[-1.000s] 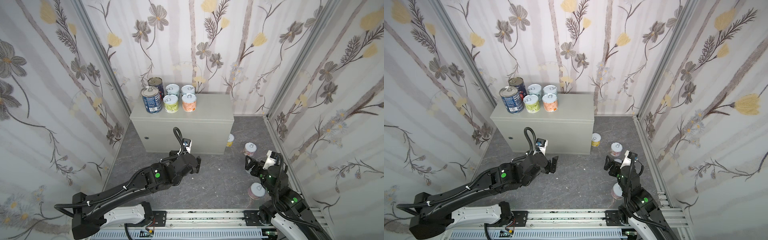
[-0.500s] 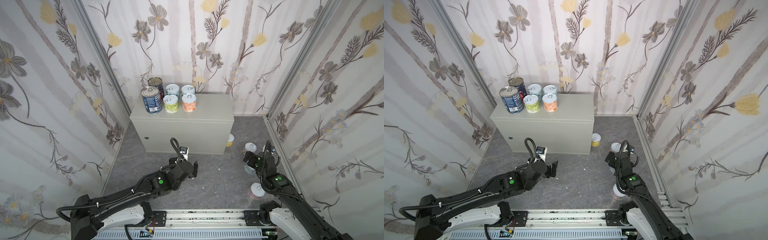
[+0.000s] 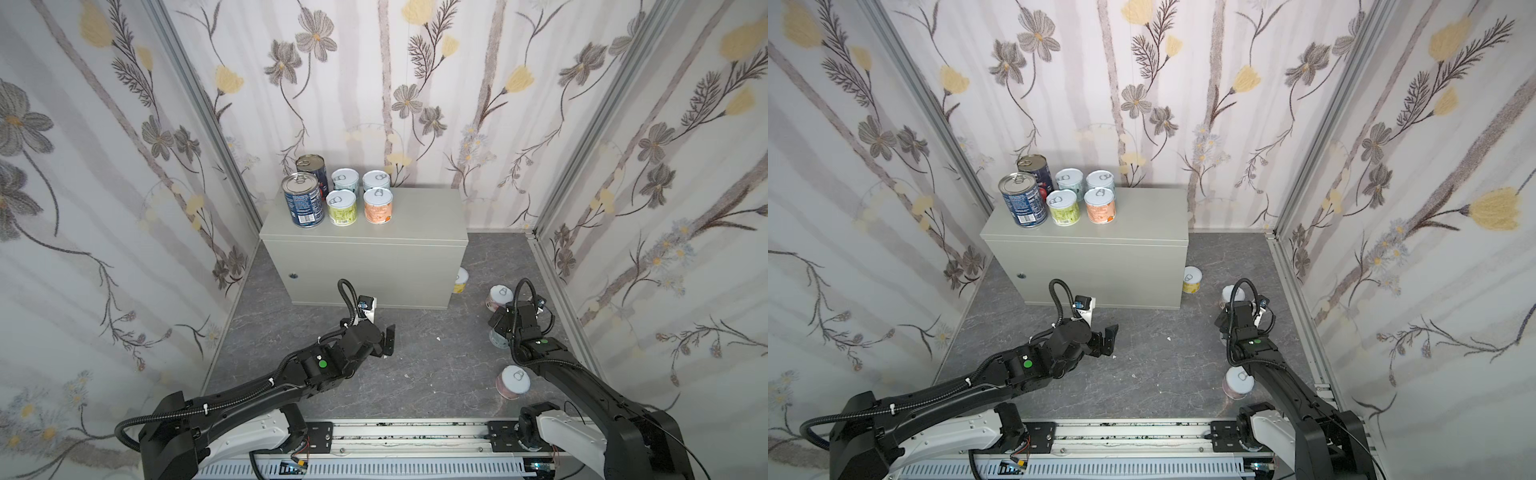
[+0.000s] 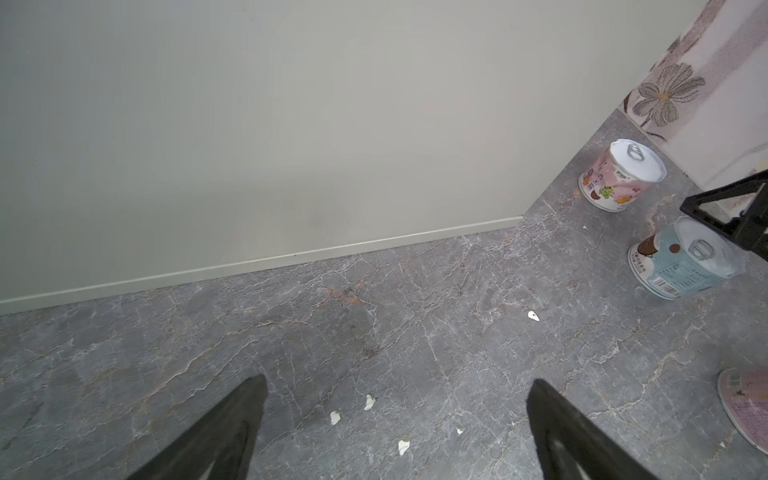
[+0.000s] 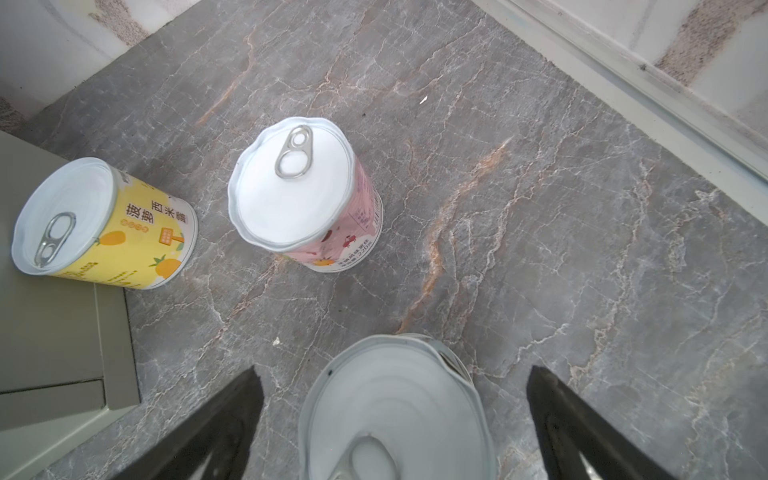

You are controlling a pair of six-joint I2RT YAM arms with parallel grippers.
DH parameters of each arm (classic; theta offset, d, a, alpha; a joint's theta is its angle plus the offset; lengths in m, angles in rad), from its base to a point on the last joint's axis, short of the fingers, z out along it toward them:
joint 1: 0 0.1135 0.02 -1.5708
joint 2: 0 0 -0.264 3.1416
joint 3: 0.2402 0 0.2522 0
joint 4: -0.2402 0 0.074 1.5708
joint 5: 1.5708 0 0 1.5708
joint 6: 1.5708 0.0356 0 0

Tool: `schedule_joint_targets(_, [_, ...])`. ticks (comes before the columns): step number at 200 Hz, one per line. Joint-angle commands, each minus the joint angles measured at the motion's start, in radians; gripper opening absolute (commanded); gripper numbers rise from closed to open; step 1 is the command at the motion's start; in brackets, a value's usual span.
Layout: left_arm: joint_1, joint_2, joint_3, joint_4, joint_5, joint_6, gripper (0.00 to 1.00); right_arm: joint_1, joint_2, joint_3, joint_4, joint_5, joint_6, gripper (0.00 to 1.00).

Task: Place and organize the canned foods onto the counter
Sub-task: 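Lower the right gripper onto the white-lidded teal-labelled can and grasp it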

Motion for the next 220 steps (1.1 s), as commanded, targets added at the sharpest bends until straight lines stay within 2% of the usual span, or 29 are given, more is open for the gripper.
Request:
schedule_joint_targets(1, [0.005, 0.002, 0.0, 0.041, 0.01, 0.007, 1.0, -0.001, 0.041, 0.01, 0.083, -0.004, 0.002, 1.0])
schedule_joint_targets(51, [0.005, -0.004, -0.018, 0.04, 0.014, -0.007, 1.0, 0.004, 0.135, -0.005, 0.155, -0.016, 0.032, 1.0])
schedule_joint_targets(106, [0.004, -0.004, -0.019, 0.04, 0.025, -0.003, 1.0, 0.089, 0.14, 0.009, 0.138, 0.096, 0.073, 0.99])
schedule_joint_targets(158, [0.005, -0.027, -0.047, 0.041, 0.035, -0.016, 1.0, 0.117, 0.198, 0.054, 0.133, 0.101, 0.079, 0.9])
schedule_joint_targets(220, [0.005, -0.016, -0.057, 0.049, 0.033, -0.019, 1.0, 0.175, 0.258, 0.088, 0.128, 0.105, 0.059, 0.86])
